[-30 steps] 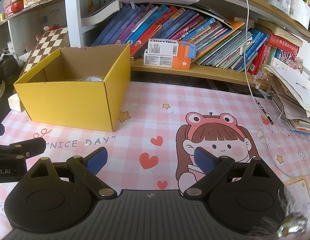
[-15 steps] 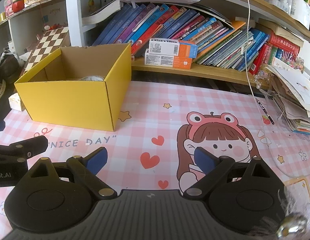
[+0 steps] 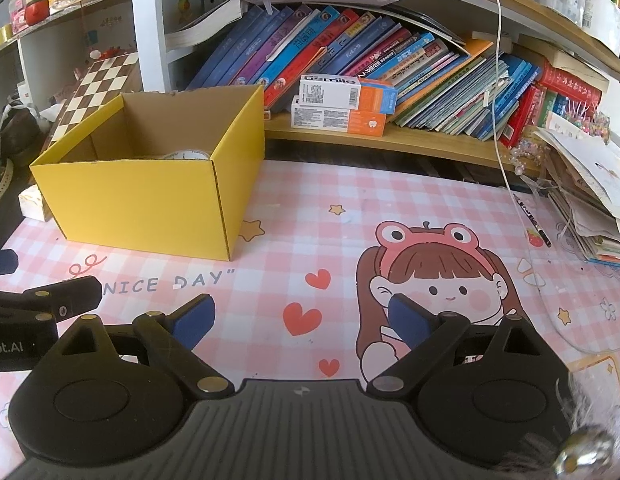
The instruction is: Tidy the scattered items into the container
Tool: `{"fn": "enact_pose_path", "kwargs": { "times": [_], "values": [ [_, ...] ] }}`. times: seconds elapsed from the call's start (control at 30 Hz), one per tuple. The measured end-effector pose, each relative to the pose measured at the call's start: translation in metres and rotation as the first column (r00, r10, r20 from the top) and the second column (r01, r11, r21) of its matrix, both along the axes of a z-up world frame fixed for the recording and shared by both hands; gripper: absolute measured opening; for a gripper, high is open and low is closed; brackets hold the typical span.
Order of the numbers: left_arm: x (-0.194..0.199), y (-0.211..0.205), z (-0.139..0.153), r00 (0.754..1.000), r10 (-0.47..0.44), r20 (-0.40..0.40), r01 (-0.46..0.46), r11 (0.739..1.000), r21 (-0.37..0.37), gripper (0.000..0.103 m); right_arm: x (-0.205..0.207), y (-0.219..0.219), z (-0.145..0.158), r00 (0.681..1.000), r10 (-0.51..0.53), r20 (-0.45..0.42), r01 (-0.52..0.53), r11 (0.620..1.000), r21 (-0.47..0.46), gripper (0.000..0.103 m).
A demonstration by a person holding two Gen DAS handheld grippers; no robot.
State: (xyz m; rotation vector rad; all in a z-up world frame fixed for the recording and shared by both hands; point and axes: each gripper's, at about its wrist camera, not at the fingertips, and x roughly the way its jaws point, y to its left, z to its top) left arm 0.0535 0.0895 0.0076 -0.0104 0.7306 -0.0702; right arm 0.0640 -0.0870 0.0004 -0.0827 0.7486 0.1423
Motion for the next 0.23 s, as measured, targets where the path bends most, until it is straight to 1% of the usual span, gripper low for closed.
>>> {"fn": "enact_pose_path", "kwargs": {
  "times": [0.23],
  "values": [
    [-0.0009,-0.002,-0.0001,1.0,-0.014,0.0,0.014,1.0,0.003,0.103,0.0001,0.0011,-0.0018,1.0,0.005,-0.005,-0.005,1.0,-0.002,0.094]
  ]
}}
